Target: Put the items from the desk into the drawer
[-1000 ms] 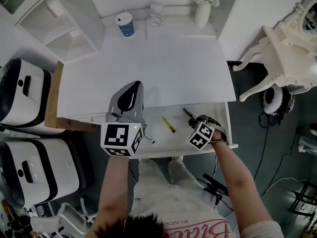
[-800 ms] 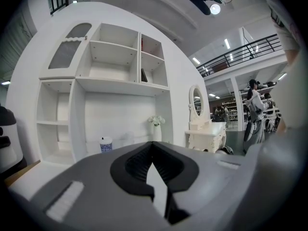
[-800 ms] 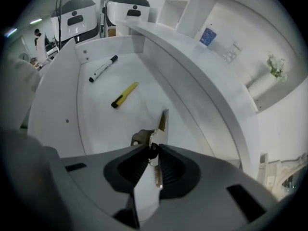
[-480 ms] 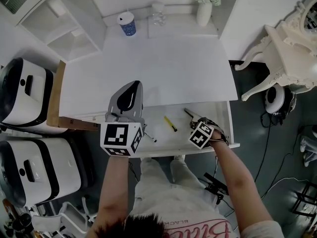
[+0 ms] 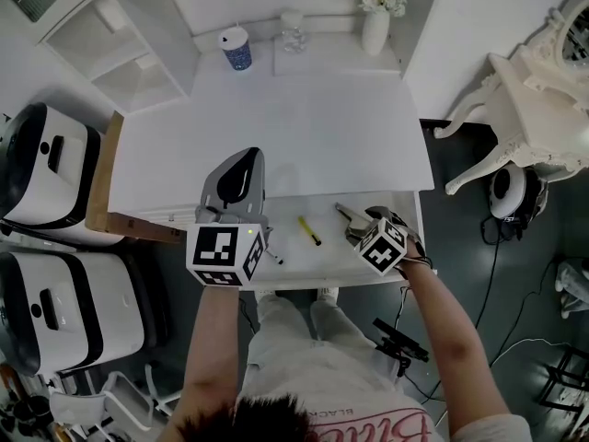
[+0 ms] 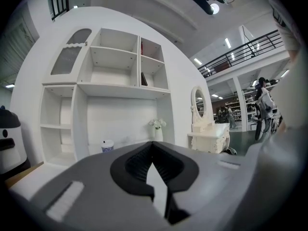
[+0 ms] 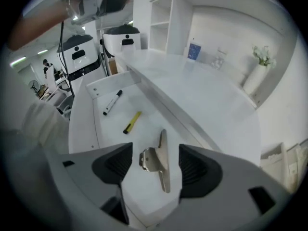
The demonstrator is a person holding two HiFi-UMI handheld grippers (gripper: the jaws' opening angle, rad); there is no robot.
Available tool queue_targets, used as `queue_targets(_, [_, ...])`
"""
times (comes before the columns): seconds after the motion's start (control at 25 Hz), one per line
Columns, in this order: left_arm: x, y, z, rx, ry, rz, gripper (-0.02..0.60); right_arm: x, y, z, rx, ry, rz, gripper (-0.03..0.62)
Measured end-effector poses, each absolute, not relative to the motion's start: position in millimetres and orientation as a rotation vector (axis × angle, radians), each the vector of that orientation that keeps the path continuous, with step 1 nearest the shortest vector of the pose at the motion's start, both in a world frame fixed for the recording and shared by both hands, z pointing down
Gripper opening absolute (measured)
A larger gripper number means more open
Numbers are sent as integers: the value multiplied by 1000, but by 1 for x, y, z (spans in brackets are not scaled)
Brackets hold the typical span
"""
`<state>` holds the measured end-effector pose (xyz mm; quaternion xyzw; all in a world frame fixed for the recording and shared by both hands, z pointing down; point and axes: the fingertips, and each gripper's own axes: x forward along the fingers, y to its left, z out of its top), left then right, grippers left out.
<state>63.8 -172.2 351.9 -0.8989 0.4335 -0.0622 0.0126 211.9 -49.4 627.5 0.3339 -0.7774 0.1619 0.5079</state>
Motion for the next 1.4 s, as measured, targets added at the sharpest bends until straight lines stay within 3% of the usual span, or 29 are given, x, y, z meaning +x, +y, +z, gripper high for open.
queue_targets(0.36, [68,-161,340,-2778,1358,-154,9,215,-70,548,915,-1974,265,266])
queue_targets(0.44, [68,-157,336,-2775,1338,-146,9,214,-76,525,984,-2006,240,215])
queue_targets(0.6, [63,-149,326,-2780,1306,-116,9,210,-80,477,1154,-2062,190,36])
queue_targets(0.68, [60,-143,322,-2784,1277,-100,9,205,-77,454,1241,-2094,183,11])
queue_targets(1.4, [-14,-50,256,-2730,1062,56,9,121,7,275,1796,-2059,-222,8])
